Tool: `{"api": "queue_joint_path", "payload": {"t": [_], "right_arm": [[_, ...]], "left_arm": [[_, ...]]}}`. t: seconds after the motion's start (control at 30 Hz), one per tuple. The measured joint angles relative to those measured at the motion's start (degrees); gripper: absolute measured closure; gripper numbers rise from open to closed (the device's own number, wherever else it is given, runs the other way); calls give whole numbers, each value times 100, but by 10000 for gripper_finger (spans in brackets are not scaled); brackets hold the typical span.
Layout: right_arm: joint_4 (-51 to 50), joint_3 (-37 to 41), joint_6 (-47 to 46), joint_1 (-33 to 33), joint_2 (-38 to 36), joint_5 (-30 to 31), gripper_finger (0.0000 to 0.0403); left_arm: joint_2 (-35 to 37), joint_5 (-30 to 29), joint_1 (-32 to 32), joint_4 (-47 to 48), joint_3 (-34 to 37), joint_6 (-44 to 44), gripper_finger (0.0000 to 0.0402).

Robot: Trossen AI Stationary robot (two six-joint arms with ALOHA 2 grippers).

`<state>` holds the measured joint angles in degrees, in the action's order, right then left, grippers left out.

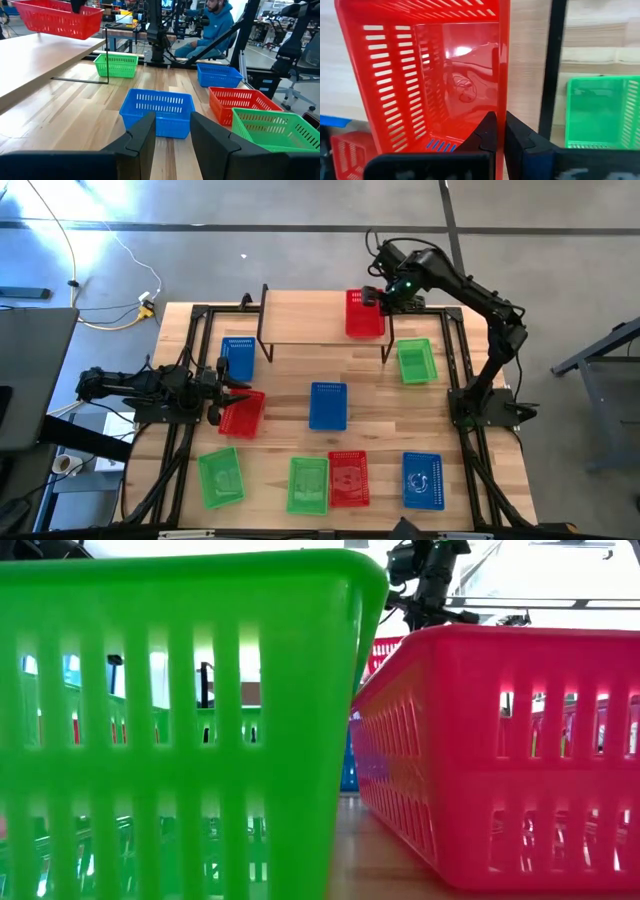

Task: Stack baskets on shelf by color
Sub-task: Put the top right red bin on the shelf, then put the top left blue bin on the shelf

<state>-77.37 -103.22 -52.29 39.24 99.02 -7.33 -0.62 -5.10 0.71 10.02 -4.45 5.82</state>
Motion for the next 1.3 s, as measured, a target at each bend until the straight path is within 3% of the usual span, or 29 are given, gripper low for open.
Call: {"api": "queue_joint_path", "payload": {"t": [0.8, 1.3], "right_arm": [[130, 2, 122, -103, 225, 240, 401], [-38, 4, 225, -62, 215, 408, 317]], "left_arm": [[-1, 1, -1, 0, 0, 0, 289], [-2, 2, 0, 0, 0, 0, 289]]}}
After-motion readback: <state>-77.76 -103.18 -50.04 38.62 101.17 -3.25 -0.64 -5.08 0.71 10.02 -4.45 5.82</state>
